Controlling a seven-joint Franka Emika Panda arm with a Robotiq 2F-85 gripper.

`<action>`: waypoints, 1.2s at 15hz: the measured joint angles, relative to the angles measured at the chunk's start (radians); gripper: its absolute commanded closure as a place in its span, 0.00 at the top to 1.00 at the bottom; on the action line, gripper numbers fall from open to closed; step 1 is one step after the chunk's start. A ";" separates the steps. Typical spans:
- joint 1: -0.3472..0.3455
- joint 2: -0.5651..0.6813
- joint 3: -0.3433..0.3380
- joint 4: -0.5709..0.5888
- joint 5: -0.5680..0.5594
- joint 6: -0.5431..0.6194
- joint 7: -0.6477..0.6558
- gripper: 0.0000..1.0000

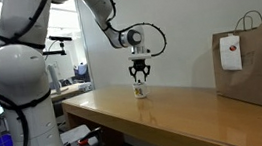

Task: Move the white mug to the left, remove the black marker from the white mug

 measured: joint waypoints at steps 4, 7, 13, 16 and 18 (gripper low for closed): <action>0.000 0.066 0.027 0.059 0.000 -0.001 -0.022 0.53; 0.001 0.095 0.037 0.083 0.000 -0.001 -0.023 0.49; -0.009 0.125 0.037 0.099 0.000 -0.003 -0.023 0.24; -0.013 0.131 0.038 0.100 0.000 -0.003 -0.023 0.05; -0.015 0.132 0.038 0.101 0.000 -0.003 -0.023 0.04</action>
